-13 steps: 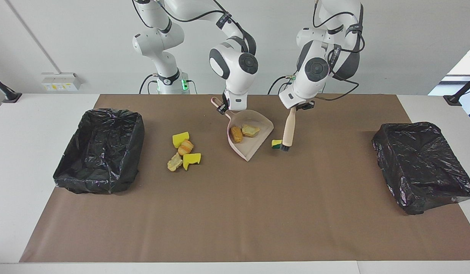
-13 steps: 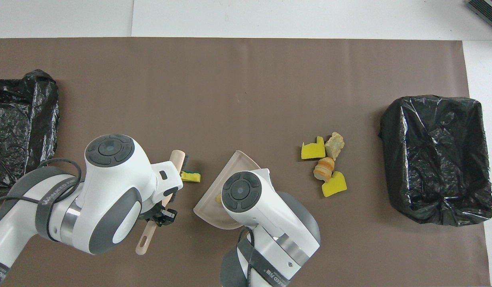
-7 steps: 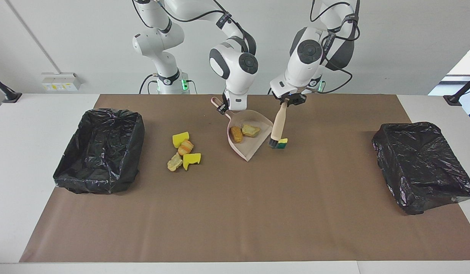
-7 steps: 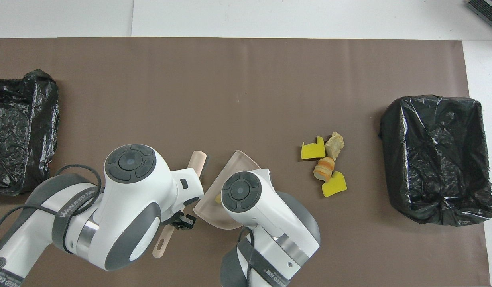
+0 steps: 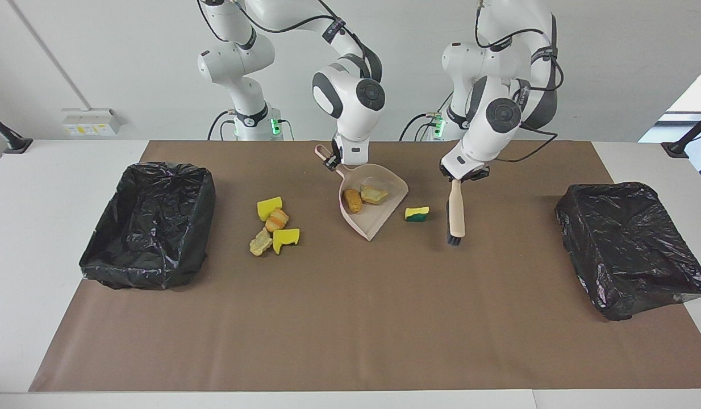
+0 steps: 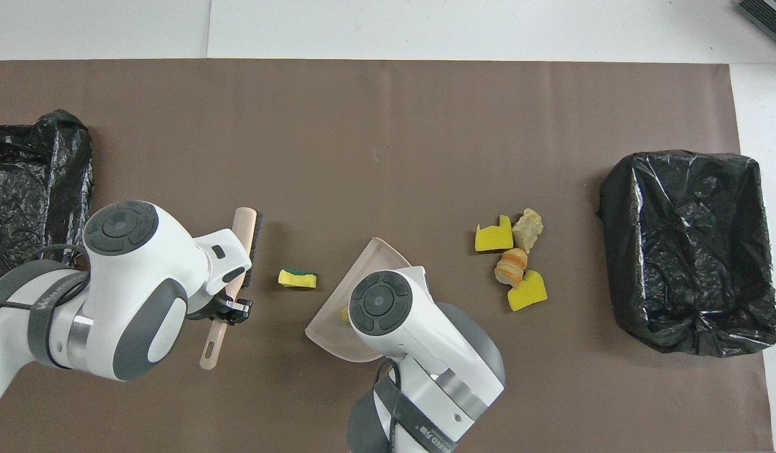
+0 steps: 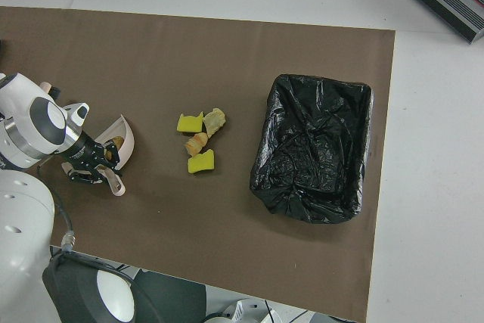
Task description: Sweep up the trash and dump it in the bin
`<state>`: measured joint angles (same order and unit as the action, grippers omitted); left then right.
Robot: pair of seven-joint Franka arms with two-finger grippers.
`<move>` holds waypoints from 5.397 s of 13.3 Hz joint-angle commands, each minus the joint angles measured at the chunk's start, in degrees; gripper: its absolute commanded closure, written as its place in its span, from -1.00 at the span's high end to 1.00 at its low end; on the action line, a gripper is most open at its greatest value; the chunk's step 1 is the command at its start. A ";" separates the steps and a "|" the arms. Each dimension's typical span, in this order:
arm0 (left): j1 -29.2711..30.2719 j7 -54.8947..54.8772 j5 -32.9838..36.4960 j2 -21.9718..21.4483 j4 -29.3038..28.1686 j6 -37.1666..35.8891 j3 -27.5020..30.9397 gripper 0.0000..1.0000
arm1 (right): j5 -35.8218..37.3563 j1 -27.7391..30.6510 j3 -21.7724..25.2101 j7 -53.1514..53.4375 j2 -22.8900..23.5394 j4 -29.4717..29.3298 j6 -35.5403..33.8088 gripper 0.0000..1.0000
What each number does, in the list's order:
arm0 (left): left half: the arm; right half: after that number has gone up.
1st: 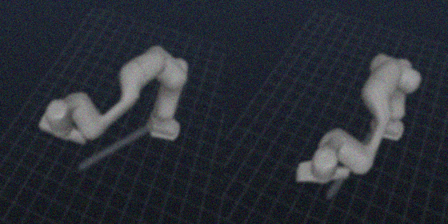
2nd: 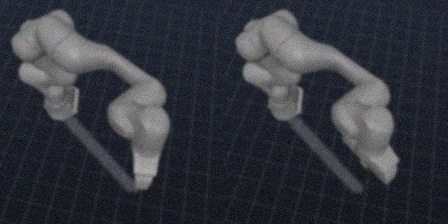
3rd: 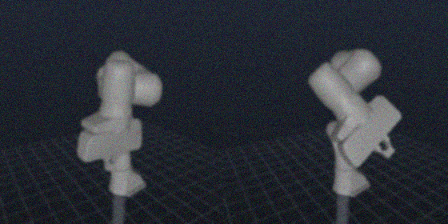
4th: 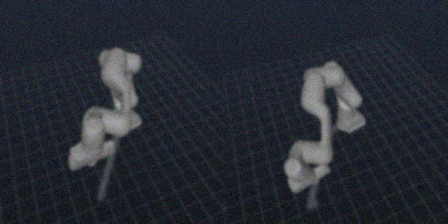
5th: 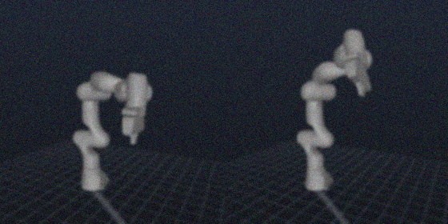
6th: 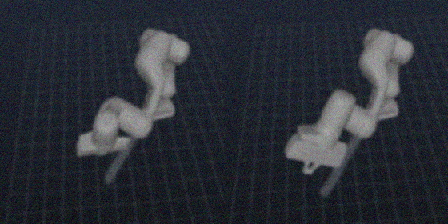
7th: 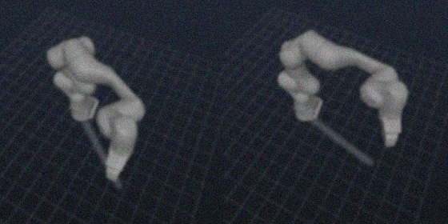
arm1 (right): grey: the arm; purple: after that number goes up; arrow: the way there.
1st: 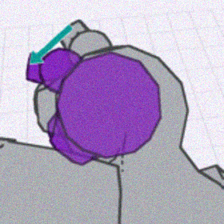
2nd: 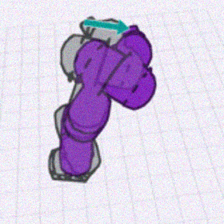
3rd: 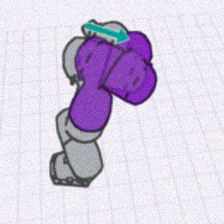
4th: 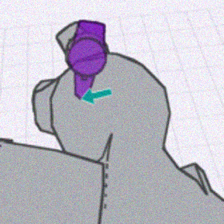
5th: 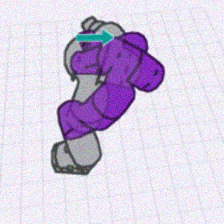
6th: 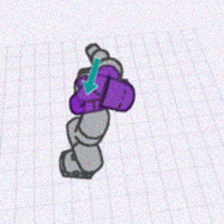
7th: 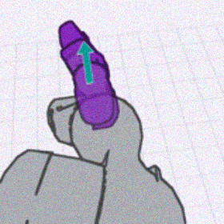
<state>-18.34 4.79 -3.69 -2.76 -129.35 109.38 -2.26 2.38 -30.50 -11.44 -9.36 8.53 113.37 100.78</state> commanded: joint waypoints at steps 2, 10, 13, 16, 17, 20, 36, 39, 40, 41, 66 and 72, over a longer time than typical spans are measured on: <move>-4.93 3.12 0.97 -0.23 -3.19 2.86 -0.55 -1.00 | -0.97 0.09 -0.25 2.06 -0.27 0.28 -0.32 -1.00; -19.10 3.56 -6.32 -1.02 -1.01 -0.99 -0.73 -1.00 | -0.97 0.17 -0.25 1.27 -2.20 5.37 5.13 -1.00; -19.19 3.56 -7.47 -1.28 1.99 -7.33 -0.64 -1.00 | -0.97 0.17 -0.25 1.27 -2.20 5.37 5.13 -1.00; -18.75 3.91 -7.47 -3.04 1.99 -13.56 -0.64 -1.00 | -0.97 0.17 -0.25 1.27 -2.20 5.37 5.13 -1.00; -19.10 5.48 -7.47 -4.09 1.21 -15.84 -0.64 -1.00 | -0.97 0.17 -0.25 1.27 -2.20 5.37 5.13 -1.00; -20.41 13.21 -7.47 -5.68 0.59 -22.43 -0.82 -1.00 | -0.97 0.17 -0.25 1.27 -2.20 5.37 5.13 -1.00; -32.64 30.79 -8.87 -17.10 -12.50 -15.35 -1.08 -1.00 | -1.15 0.26 -0.25 1.45 -2.20 5.29 5.22 -1.00; -32.64 35.79 -9.66 -17.37 -13.47 -12.62 -1.08 -1.00 | -1.15 0.17 -0.25 1.45 -2.20 5.37 5.22 -1.00; -32.73 38.34 -9.75 -17.63 -13.82 -11.13 -1.08 -1.00 | -1.15 0.26 -0.25 1.45 -2.20 5.29 5.22 -1.00; -32.73 41.32 -9.75 -17.63 -14.35 -9.03 -1.08 -1.00 | -1.15 0.26 -0.25 1.45 -2.20 5.29 5.22 -1.00; -32.73 45.22 -13.53 -5.52 -8.66 10.59 -1.08 -0.91 | -1.85 23.54 14.48 -35.69 -20.57 -3.14 -14.99 -1.00; -33.87 41.18 -14.76 -2.78 -6.88 11.03 -1.17 -0.87 | 8.05 31.80 26.55 -60.13 -20.22 -4.03 -13.08 -1.00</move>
<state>-51.04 47.30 -17.34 -5.99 -136.80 119.94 -4.14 6.58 -1.13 14.80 -63.54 -12.20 110.54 86.85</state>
